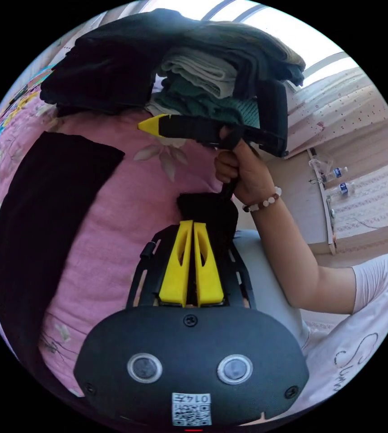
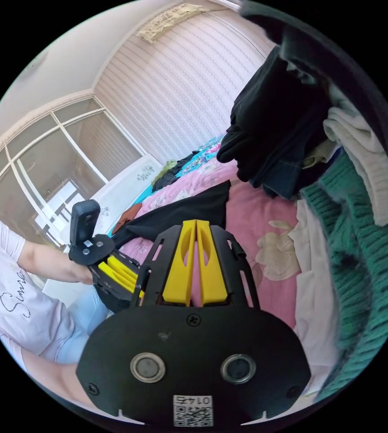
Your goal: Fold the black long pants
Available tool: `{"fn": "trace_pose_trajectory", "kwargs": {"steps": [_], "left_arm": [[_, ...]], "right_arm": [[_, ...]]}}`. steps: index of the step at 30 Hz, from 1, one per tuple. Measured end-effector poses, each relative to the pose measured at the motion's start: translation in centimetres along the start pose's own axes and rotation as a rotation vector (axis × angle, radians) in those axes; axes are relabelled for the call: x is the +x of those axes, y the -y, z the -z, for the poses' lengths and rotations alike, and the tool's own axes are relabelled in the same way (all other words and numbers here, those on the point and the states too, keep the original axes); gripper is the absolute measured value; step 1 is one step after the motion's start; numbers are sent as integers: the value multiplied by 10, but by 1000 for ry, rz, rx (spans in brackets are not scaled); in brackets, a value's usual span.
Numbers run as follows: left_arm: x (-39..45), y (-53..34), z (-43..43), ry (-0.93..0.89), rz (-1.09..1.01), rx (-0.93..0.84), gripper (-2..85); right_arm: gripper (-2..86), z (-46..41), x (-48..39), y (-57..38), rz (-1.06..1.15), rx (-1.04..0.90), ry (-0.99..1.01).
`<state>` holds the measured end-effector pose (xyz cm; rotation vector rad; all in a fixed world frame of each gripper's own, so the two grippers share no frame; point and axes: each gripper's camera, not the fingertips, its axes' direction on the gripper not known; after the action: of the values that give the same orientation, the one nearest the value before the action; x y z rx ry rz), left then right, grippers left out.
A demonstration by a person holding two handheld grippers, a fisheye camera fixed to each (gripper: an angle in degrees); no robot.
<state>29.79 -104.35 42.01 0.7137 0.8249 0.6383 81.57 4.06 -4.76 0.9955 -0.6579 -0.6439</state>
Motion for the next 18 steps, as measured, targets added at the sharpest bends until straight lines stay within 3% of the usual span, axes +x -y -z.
{"fn": "trace_pose_trajectory", "kwargs": {"steps": [10,15,18], "left_arm": [[-40,6,78,342,-5,-34,-10],[-46,-6,105,418,15,-24,-10],[-41,-21,124,414,34,12,-10]], "right_arm": [[39,-10,-7,7,50,-89,67],[88,-39,-6,5,-2,-312,182],[26,-64,-19,0,56,-497,231]]}}
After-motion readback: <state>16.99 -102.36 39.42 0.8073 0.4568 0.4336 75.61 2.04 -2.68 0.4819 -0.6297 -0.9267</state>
